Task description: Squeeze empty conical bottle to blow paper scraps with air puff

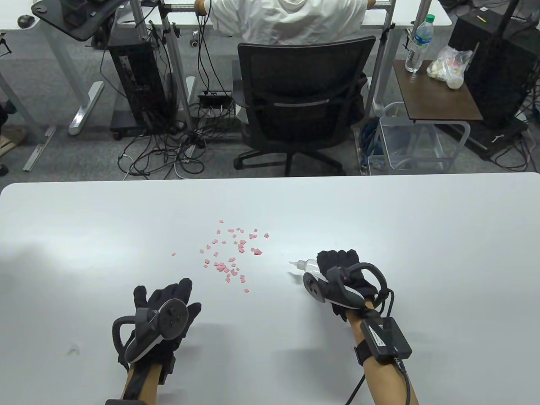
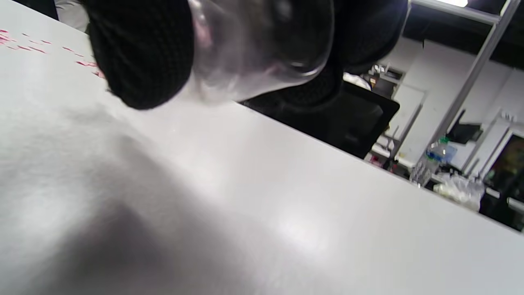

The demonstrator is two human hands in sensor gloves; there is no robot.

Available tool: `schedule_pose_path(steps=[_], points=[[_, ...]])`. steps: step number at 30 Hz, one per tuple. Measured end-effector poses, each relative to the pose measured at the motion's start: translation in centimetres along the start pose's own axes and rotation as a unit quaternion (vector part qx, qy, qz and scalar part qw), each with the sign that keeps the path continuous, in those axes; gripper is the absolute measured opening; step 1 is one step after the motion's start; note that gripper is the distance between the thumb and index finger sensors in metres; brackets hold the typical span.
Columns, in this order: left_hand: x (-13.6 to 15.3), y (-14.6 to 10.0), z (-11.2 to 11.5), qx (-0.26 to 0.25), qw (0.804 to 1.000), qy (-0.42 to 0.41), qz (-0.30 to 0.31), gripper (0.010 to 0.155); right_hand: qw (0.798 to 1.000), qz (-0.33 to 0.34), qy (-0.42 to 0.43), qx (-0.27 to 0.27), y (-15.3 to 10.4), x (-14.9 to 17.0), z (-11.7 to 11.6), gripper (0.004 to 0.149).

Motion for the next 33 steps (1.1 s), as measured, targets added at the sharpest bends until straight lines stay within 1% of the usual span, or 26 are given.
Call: schedule_pose_path(steps=[1,2,3,4,5,6,7,9,10,11,13,15,17,20,22,23,24,26,28,31,33], points=[[0.0,0.0,0.0,0.0,1.0,0.001,0.0,0.068,1.0,0.009,-0.003,0.013,-0.2,-0.1,0.1,0.059],[0.0,0.0,0.0,0.0,1.0,0.002,0.0,0.068,1.0,0.008,0.002,0.013,-0.1,-0.1,0.1,0.06],[0.0,0.0,0.0,0.0,1.0,0.002,0.0,0.068,1.0,0.009,0.012,0.002,-0.1,-0.2,0.1,0.061],[0.0,0.0,-0.1,-0.001,1.0,0.001,0.0,0.068,0.999,0.029,0.036,-0.011,-0.4,-0.5,0.1,0.066],[0.0,0.0,-0.1,-0.001,1.0,0.0,0.0,0.068,0.998,0.042,0.045,-0.011,-0.5,-0.7,0.2,0.07],[0.0,0.0,0.0,-0.002,1.0,-0.001,0.0,0.068,0.996,0.068,0.058,-0.009,-0.8,-1.3,0.4,0.071],[0.0,0.0,0.0,-0.001,1.0,-0.001,0.0,0.068,0.995,0.085,0.057,-0.009,-1.0,-1.8,0.6,0.072],[-0.1,0.0,0.1,0.001,1.0,0.002,0.001,0.068,0.993,0.106,0.045,0.011,-1.5,-2.9,1.1,0.072],[-0.1,0.0,0.1,0.002,1.0,0.004,0.001,0.068,0.993,0.104,0.04,0.026,-1.6,-3.2,1.4,0.071],[-0.1,-0.1,0.1,0.001,1.0,0.006,0.001,0.068,0.995,0.09,0.03,0.043,-1.5,-3.4,1.7,0.064],[-0.1,-0.1,0.0,0.001,1.0,0.006,0.001,0.068,0.993,0.091,0.053,0.045,-1.3,-3.5,1.8,0.06],[-0.1,-0.1,0.0,-0.001,1.0,0.003,0.002,0.068,0.996,0.076,0.053,0.016,-0.9,-3.3,1.5,0.063],[-0.1,-0.1,0.0,-0.001,1.0,0.002,0.002,0.068,0.996,0.069,0.052,-0.009,-0.7,-3.0,1.2,0.071],[-0.2,-0.1,0.1,0.0,1.0,0.003,0.003,0.068,0.997,0.057,0.056,-0.007,-0.8,-2.7,1.0,0.072],[-0.2,-0.1,0.1,0.001,1.0,0.003,0.003,0.068,0.998,0.053,0.038,-0.001,-0.9,-2.6,1.1,0.067],[-0.2,-0.1,0.1,0.0,1.0,0.002,0.003,0.068,0.997,0.06,0.038,0.018,-1.2,-2.6,1.1,0.062],[-0.2,-0.1,0.1,0.0,1.0,0.002,0.003,0.068,0.997,0.058,0.046,0.024,-1.0,-2.6,1.1,0.061],[-0.2,-0.1,0.1,0.0,1.0,0.003,0.003,0.068,0.997,0.053,0.055,-0.003,-0.9,-2.3,0.8,0.064],[-0.2,-0.1,0.1,0.0,1.0,0.004,0.003,0.067,0.997,0.039,0.056,-0.022,-0.7,-2.0,0.4,0.07],[-0.2,-0.1,0.1,0.001,1.0,0.006,0.003,0.068,0.999,-0.003,0.039,-0.012,-0.4,-1.1,0.2,0.072],[-0.3,-0.1,0.1,0.002,1.0,0.006,0.003,0.068,0.999,-0.024,0.028,-0.018,-0.2,-0.7,-0.1,0.072]])
Point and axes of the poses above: the tracker on the back of each hand, its own x axis roughly to the little-finger side, its own y axis roughly from the wrist to the fingertips, z = x × y, the point moved 3 cm from there along y, roughly from the wrist to the fingertips, and after that the axes turned 15 degrees about -z, right-handed, at the moved point
